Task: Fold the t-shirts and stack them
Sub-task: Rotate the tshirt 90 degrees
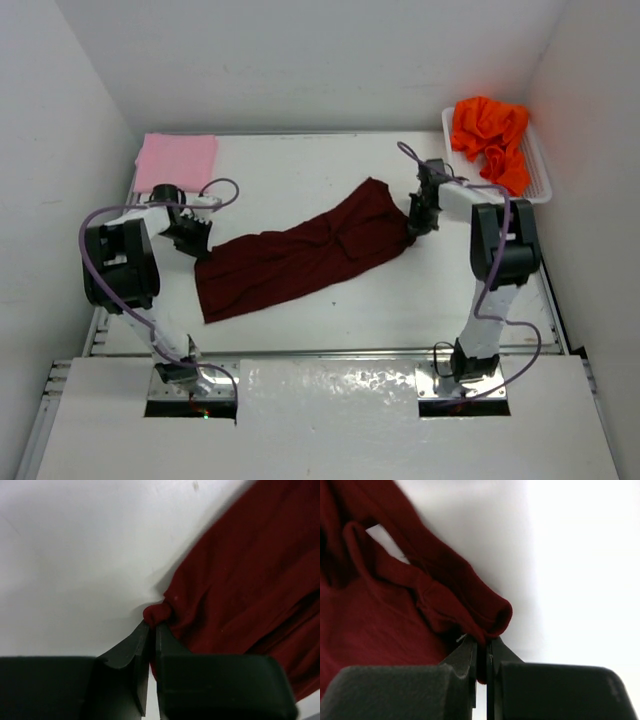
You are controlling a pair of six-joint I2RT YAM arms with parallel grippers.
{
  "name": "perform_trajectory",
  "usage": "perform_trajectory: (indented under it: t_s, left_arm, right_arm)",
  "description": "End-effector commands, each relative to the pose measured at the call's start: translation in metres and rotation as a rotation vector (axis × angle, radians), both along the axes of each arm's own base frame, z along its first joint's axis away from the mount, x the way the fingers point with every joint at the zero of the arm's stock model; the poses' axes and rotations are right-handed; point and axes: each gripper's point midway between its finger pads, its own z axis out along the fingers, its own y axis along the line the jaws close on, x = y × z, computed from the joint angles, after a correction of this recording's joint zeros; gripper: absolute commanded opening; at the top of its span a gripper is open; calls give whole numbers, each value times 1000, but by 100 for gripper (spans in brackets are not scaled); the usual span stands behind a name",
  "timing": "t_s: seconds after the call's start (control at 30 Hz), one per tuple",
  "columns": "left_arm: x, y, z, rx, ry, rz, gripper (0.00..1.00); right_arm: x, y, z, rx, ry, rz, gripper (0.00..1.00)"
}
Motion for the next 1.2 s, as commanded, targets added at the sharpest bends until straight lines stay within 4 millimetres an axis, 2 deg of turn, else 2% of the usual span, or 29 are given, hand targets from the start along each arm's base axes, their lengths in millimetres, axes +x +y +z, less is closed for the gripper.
perform_trajectory:
  t_s: [0.0, 0.03, 0.07, 0.1, 0.17, 0.2, 0.23, 0.27, 0.3, 0.33, 0.37, 0.4, 0.43, 0.5, 0.53, 0.57, 0.6, 0.63, 0.67, 0.73, 0.87, 0.9, 0.93, 1.0, 1.03, 1.07, 1.1, 1.13, 1.17]
  left_arm:
    - [-64, 3, -16, 25, 192, -88, 8]
    - [-73, -3, -18, 2, 210, -118, 10]
    - [-76, -6, -18, -10, 216, -140, 14]
    - [-82, -11, -18, -17, 227, -182, 15]
    - [-90, -23, -17, -28, 230, -297, 20]
    - [-98, -29, -19, -34, 237, -339, 21]
    - [-103, -35, -20, -40, 240, -382, 22]
    - [-107, -39, -20, -34, 236, -424, 23]
    - [-113, -47, -25, -20, 245, -488, 24]
    - [-116, -51, -26, -17, 250, -510, 25]
    - [-118, -58, -29, -21, 264, -532, 27]
    - [-121, -65, -30, -57, 277, -537, 31]
    - [-122, -75, -29, -85, 281, -559, 33]
    - [-126, -92, -27, -161, 298, -581, 39]
    - [-130, -96, -30, -175, 321, -580, 41]
    - [-138, -102, -33, -193, 350, -594, 45]
    - [-143, -104, -34, -204, 365, -597, 46]
    - [-147, -106, -35, -216, 378, -599, 46]
    - [-155, -107, -35, -233, 401, -605, 46]
    - [-164, -104, -36, -232, 427, -612, 46]
    - [-168, -101, -30, -215, 427, -627, 52]
    - [-166, -101, -26, -217, 412, -631, 53]
    - [-165, -102, -23, -220, 404, -635, 54]
    - [-160, -105, -16, -227, 371, -638, 54]
    - [-156, -106, -11, -235, 357, -639, 56]
    - [-151, -107, -4, -239, 326, -640, 59]
    - [-145, -108, 2, -244, 303, -631, 59]
    - [-132, -104, 11, -257, 263, -600, 60]
    - [-122, -102, 20, -259, 222, -582, 67]
  right_arm:
    - [37, 1, -12, -65, -5, 15, 0]
    - [61, 4, -4, -61, -46, 11, 0]
    - [73, 2, -5, -77, -52, 6, 0]
    - [102, 3, -9, -87, -76, 4, 0]
    - [125, 2, -15, -105, -64, 7, 0]
    - [163, 7, -18, -99, -109, 5, 0]
    - [175, 8, -23, -98, -102, 4, 0]
    - [194, 14, -22, -72, -134, -5, 0]
    - [230, 20, 1, -50, -242, -12, 0]
    - [244, 20, -20, -44, -272, -31, 2]
    - [255, 22, -17, -23, -320, -66, 6]
    - [270, 20, -16, 3, -409, -93, 21]
    - [276, 20, -17, 28, -439, -132, 24]
    - [306, 23, 11, 44, -556, -123, 30]
    - [314, 28, 0, 44, -570, -105, 42]
    - [329, 30, 16, 41, -652, -98, 48]
    - [332, 30, 20, 45, -681, -99, 52]
    - [336, 28, 44, 46, -732, -102, 60]
    - [338, 25, 51, 27, -753, -107, 64]
    - [344, 23, 75, 6, -796, -75, 73]
    - [336, 11, 125, -2, -855, -84, 77]
    - [333, 15, 135, 13, -863, -70, 77]
    - [329, 14, 161, 16, -892, -61, 77]
    - [318, 17, 181, 18, -885, -29, 76]
    - [310, 20, 185, 27, -868, -17, 76]
    - [295, 21, 215, 39, -873, -11, 75]
    - [283, 23, 225, 57, -860, -13, 75]
    - [261, 28, 203, 82, -775, 2, 74]
    - [232, 36, 236, 109, -777, 13, 74]
